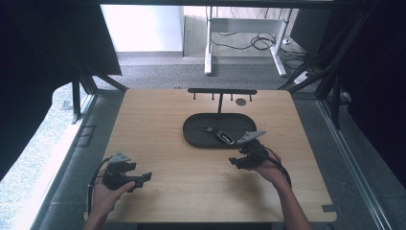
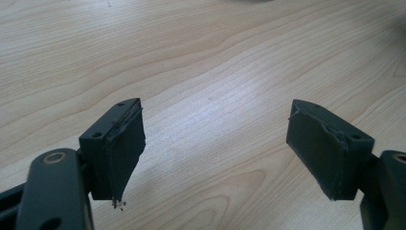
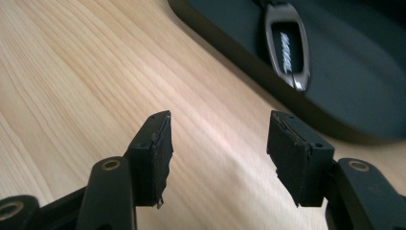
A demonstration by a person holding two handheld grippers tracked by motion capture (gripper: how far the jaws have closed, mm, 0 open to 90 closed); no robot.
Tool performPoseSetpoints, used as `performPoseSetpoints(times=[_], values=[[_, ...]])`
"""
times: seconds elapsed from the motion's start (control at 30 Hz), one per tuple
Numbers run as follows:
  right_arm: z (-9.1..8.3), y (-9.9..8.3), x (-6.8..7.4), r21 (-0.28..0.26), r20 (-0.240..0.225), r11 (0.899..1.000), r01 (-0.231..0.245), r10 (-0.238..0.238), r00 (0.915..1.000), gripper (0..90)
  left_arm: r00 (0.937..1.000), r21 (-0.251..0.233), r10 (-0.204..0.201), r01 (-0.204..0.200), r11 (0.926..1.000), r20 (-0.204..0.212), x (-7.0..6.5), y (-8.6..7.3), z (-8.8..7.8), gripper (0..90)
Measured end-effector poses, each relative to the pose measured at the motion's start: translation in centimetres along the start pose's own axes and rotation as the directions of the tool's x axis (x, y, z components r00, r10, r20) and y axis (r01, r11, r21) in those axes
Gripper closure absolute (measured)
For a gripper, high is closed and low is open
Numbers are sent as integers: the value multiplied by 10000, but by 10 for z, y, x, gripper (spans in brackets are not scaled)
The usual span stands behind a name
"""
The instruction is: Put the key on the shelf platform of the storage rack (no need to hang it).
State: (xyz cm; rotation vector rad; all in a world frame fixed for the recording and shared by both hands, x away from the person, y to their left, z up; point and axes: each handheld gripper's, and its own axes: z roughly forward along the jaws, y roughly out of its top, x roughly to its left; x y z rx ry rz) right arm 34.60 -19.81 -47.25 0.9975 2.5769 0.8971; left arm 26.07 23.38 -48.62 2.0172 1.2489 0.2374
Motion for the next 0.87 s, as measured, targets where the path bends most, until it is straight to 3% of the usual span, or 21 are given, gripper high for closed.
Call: performPoseSetpoints(times=[0.27,0.47,0.87], values=[[-13,-41,0,-482,35,9970,-601,603,9982,423,10000,105,44,-44,9999,-17,-2,0,3,211],[-12,-64,-6,-264,149,9948,-985,989,9950,426,10000,192,31,-30,9998,-61,0,-1,5,211],[-12,-73,-6,-629,778,9894,-1305,1352,9878,379,10000,64,-59,59,10000,17,2,-1,2,211]])
